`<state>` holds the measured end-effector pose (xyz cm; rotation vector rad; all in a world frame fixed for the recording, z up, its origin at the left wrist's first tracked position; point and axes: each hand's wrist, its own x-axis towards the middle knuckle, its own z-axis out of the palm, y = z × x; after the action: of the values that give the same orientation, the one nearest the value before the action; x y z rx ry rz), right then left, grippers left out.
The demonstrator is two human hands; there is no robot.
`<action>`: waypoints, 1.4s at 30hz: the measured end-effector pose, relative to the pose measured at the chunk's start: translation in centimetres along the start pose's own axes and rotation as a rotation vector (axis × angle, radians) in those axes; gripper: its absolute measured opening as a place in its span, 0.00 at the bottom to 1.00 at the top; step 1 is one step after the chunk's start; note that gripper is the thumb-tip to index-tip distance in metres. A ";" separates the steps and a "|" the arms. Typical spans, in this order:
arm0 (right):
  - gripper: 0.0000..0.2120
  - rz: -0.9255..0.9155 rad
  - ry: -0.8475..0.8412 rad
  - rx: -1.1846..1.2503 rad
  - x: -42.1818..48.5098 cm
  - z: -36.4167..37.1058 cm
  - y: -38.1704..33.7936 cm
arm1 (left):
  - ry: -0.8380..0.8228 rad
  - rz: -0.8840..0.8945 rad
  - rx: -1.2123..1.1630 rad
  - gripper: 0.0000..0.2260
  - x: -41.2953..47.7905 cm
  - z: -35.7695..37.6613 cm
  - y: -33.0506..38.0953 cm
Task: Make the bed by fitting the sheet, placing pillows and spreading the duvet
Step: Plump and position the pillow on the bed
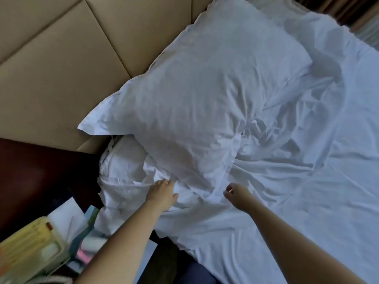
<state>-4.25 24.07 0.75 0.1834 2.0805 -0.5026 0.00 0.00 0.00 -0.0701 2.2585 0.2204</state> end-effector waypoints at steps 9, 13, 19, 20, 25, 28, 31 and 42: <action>0.23 0.203 -0.001 0.542 4.9 4.3 -0.9 | 0.244 -0.294 -0.884 0.16 5.5 2.3 0.4; 0.20 0.304 0.004 0.980 5.3 4.4 -2.1 | 0.238 -0.473 -1.837 0.04 6.8 0.9 1.2; 0.14 0.165 -0.023 0.945 4.2 2.3 -1.4 | 0.221 -0.462 -1.630 0.11 6.2 -0.5 2.3; 0.14 0.124 -0.034 0.903 3.7 1.9 -1.4 | 0.234 -0.449 -1.585 0.13 5.8 -0.9 2.6; 0.15 -0.048 0.044 0.637 -1.1 -0.2 -0.8 | 0.327 -0.432 -1.452 0.13 1.4 -0.4 2.3; 0.16 -0.127 0.096 0.574 -5.0 -0.5 0.7 | 0.392 -0.391 -1.395 0.10 -1.8 0.1 1.8; 0.16 -0.177 0.130 0.589 -8.7 -0.6 2.2 | 0.467 -0.330 -1.345 0.10 -5.0 -0.8 2.8; 0.19 -0.324 0.497 0.635 -19.3 -5.2 12.5 | 0.544 -0.089 -1.041 0.14 -14.4 0.6 14.5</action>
<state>6.01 38.85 15.93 0.3703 2.3718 -1.4342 7.90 14.00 12.65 -0.8555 2.3920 1.4434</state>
